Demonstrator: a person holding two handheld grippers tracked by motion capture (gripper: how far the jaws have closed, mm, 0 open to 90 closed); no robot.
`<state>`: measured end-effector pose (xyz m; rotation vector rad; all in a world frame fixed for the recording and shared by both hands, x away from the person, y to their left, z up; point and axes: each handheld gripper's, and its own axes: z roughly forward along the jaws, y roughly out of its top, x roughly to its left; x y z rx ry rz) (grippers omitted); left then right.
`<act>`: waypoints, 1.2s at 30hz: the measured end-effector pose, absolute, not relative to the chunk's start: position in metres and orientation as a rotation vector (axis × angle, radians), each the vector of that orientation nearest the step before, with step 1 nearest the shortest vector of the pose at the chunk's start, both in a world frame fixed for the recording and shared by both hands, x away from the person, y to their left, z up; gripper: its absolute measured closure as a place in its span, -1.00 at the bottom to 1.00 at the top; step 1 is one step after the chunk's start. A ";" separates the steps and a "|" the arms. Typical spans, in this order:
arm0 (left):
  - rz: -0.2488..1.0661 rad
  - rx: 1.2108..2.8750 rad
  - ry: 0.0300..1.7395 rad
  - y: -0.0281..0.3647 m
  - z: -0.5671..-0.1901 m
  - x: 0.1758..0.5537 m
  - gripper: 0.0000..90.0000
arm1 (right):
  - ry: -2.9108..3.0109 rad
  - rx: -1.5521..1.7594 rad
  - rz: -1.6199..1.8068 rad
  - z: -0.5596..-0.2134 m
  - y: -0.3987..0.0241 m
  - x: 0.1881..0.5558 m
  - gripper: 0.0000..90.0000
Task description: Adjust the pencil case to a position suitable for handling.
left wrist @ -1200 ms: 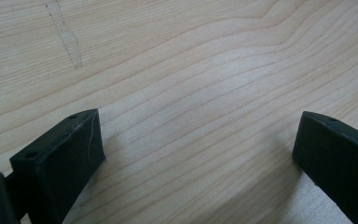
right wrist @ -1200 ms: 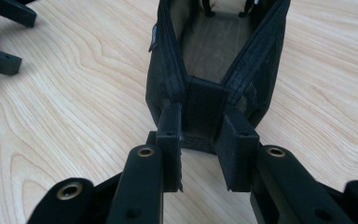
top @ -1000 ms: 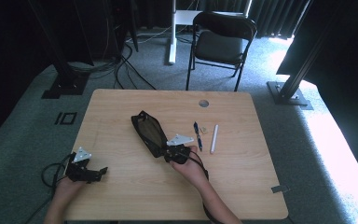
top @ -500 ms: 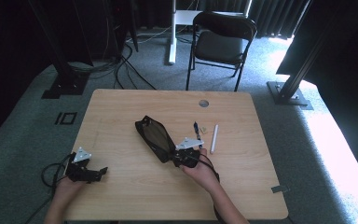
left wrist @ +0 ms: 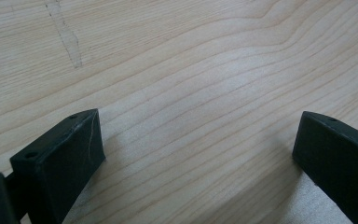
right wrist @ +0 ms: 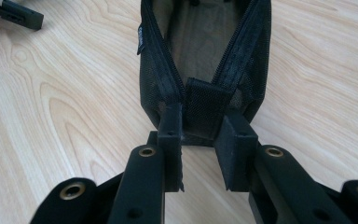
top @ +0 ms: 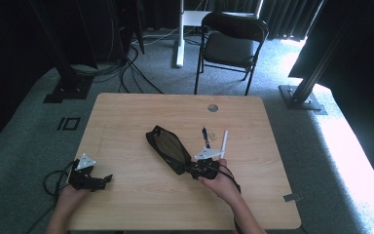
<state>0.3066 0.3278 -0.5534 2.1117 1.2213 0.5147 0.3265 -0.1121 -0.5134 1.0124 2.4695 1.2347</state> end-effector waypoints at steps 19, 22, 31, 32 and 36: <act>0.515 2.112 1.221 0.328 -0.553 0.307 -0.95 | 2.473 1.062 1.234 -0.514 -0.153 0.304 0.61; 0.515 2.111 1.221 0.328 -0.553 0.307 -0.95 | 2.476 1.072 1.240 -0.514 -0.158 0.301 0.61; 0.515 2.111 1.222 0.328 -0.553 0.307 -0.95 | 2.469 1.103 1.214 -0.515 -0.186 0.289 0.62; 0.515 2.111 1.221 0.328 -0.553 0.307 -0.95 | 2.458 1.109 1.216 -0.514 -0.188 0.288 0.62; 0.515 2.112 1.221 0.328 -0.553 0.307 -0.95 | 2.452 1.117 1.213 -0.515 -0.194 0.284 0.62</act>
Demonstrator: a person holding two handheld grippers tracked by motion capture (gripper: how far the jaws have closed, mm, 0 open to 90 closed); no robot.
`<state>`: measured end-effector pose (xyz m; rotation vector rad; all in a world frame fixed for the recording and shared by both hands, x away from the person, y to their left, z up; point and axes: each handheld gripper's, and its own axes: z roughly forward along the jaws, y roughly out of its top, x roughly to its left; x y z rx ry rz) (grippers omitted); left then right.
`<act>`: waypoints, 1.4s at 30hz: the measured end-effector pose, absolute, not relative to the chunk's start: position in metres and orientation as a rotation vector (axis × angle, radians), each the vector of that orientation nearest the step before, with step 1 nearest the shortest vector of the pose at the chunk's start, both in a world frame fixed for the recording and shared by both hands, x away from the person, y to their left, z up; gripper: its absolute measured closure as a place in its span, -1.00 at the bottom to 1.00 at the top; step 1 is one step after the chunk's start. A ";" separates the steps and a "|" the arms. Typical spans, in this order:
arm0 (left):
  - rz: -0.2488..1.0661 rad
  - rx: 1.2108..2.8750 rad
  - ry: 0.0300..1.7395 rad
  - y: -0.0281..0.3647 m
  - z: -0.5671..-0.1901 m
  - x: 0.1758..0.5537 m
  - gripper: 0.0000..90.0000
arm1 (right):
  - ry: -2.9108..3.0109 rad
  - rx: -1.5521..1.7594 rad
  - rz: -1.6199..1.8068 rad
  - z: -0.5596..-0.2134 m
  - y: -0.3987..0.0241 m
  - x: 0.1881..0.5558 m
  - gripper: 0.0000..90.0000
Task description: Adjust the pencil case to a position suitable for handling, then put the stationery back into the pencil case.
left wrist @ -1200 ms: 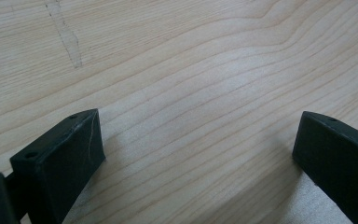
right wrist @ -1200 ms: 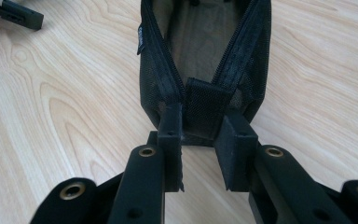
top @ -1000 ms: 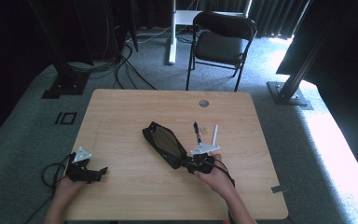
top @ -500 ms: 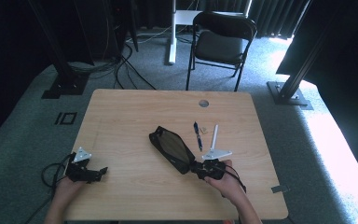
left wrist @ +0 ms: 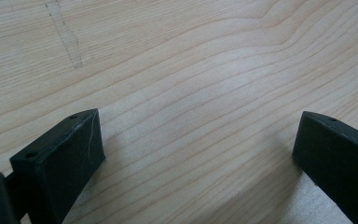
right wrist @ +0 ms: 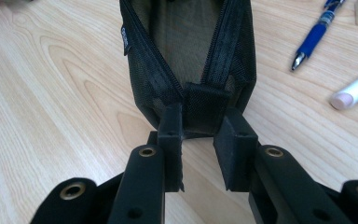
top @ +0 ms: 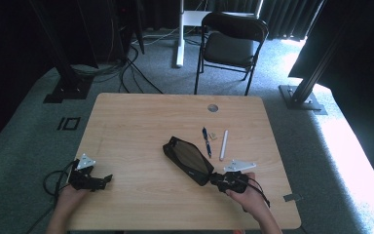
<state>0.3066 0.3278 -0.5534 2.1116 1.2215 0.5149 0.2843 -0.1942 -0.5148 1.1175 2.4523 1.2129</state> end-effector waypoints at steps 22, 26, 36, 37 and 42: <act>0.515 2.111 1.222 0.328 -0.553 0.307 -0.95 | 2.301 1.197 1.304 -0.503 -0.229 0.276 0.27; 0.515 2.112 1.221 0.328 -0.553 0.307 -0.95 | 2.262 1.189 1.343 -0.497 -0.232 0.280 0.10; 0.515 2.112 1.221 0.328 -0.553 0.307 -0.95 | 2.161 1.224 1.351 -0.485 -0.238 0.305 -0.12; 0.515 2.112 1.221 0.328 -0.553 0.307 -0.95 | 2.147 1.224 1.348 -0.485 -0.238 0.308 -0.16; 0.515 2.112 1.221 0.328 -0.553 0.307 -0.95 | 2.098 1.240 1.303 -0.489 -0.238 0.326 -0.20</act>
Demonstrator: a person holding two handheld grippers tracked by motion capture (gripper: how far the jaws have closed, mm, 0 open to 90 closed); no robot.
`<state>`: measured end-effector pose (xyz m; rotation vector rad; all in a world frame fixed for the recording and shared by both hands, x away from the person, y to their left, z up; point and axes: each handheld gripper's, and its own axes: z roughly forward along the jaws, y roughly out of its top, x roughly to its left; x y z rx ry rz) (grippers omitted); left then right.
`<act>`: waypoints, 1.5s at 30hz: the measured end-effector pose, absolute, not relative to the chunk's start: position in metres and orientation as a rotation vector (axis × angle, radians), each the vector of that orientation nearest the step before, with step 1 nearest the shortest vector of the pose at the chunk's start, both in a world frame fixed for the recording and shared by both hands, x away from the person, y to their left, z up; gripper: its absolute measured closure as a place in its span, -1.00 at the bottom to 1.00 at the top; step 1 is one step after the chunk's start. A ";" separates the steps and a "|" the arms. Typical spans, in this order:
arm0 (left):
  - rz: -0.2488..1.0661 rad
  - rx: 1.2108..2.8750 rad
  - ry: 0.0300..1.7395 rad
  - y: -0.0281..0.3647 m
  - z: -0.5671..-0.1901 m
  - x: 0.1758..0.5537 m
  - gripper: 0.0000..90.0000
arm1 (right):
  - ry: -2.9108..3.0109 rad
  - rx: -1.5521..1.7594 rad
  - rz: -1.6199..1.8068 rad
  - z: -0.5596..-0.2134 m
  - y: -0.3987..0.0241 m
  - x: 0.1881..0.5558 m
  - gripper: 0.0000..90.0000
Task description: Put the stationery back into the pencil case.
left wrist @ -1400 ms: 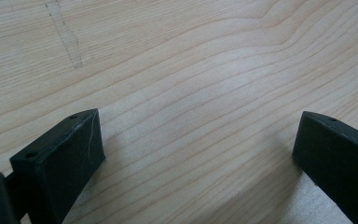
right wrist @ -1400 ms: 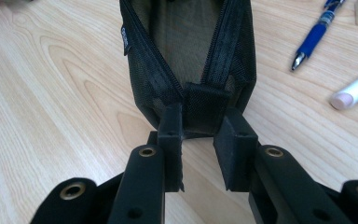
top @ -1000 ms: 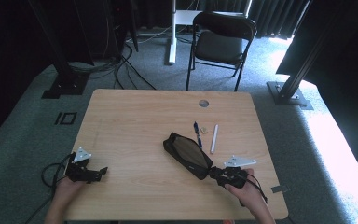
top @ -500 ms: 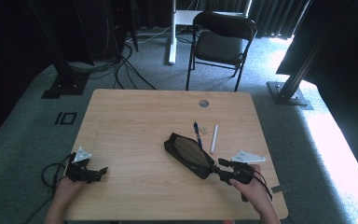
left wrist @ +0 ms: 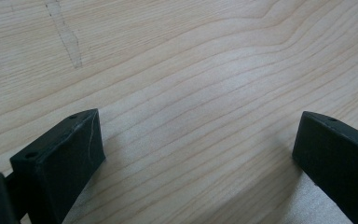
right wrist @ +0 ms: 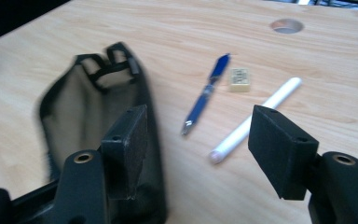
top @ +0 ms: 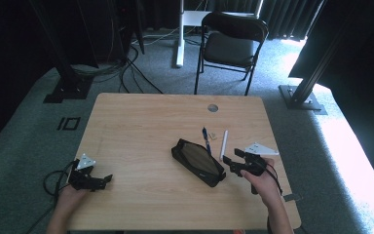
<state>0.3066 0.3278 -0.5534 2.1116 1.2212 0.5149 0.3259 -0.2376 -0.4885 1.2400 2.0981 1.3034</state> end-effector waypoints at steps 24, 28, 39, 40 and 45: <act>0.515 2.112 1.221 0.328 -0.553 0.307 -0.95 | 2.039 1.492 1.014 -0.540 -0.220 0.415 0.11; 0.515 2.112 1.221 0.328 -0.553 0.307 -0.95 | 2.060 1.502 0.962 -0.544 -0.213 0.421 0.17; 0.515 2.112 1.221 0.328 -0.553 0.307 -0.95 | 2.036 1.509 0.893 -0.548 -0.213 0.426 0.50; 0.514 2.112 1.221 0.328 -0.553 0.307 -0.95 | 2.029 1.517 0.891 -0.548 -0.214 0.426 0.55; 0.517 2.108 1.227 0.328 -0.554 0.306 -0.95 | 2.026 1.568 0.860 -0.545 -0.216 0.430 0.73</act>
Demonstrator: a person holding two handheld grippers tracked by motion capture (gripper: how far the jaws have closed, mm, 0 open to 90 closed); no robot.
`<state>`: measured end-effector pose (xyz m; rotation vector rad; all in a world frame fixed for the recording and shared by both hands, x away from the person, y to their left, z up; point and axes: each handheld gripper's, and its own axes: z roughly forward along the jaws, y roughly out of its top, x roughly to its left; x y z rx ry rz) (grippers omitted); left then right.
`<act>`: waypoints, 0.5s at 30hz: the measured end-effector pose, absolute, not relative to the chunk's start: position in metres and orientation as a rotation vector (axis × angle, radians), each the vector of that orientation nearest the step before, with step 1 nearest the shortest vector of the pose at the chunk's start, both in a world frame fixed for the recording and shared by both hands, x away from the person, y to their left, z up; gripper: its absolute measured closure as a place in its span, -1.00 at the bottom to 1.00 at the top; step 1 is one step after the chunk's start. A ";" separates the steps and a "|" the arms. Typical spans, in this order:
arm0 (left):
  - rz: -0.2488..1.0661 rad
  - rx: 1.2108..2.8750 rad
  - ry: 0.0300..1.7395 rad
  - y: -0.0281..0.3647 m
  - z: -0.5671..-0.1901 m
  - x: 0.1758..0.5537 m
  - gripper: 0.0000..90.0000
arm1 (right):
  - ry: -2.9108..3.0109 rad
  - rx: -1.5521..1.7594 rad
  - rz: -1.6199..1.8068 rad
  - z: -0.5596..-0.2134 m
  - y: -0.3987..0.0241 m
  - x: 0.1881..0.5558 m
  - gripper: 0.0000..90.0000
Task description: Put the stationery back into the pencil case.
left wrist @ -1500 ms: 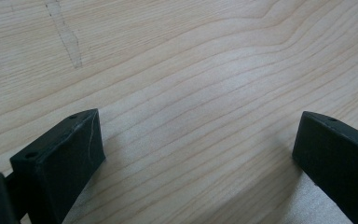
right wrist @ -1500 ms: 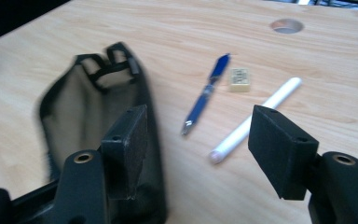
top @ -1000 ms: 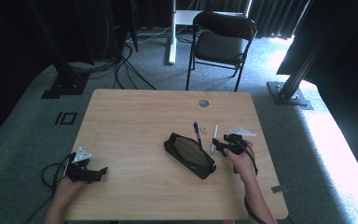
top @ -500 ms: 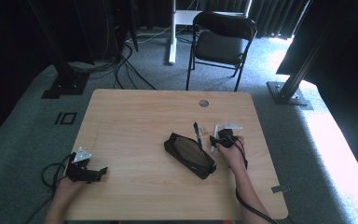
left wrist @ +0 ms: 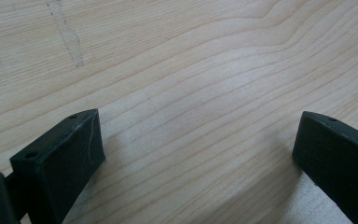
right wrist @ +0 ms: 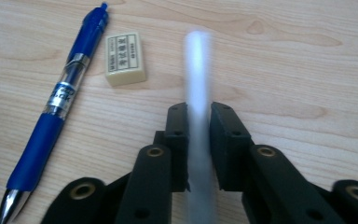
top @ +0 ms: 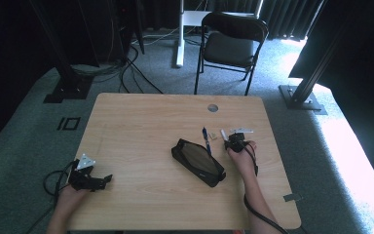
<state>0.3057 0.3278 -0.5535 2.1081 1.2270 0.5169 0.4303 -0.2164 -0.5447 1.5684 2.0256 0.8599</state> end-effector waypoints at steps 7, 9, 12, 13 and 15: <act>0.517 2.108 1.227 0.328 -0.554 0.306 -0.95 | 2.010 1.646 0.910 -0.541 -0.229 0.432 0.74; 0.515 2.110 1.225 0.328 -0.553 0.306 -0.95 | 2.004 1.651 0.922 -0.537 -0.233 0.430 0.74; 0.513 2.109 1.223 0.327 -0.554 0.306 -0.95 | 2.006 1.641 0.946 -0.531 -0.238 0.427 0.74; 0.512 2.111 1.221 0.327 -0.554 0.305 -0.95 | 2.003 1.634 0.953 -0.529 -0.239 0.426 0.74; 0.511 2.113 1.216 0.327 -0.554 0.305 -0.95 | 2.001 1.635 0.978 -0.524 -0.241 0.424 0.74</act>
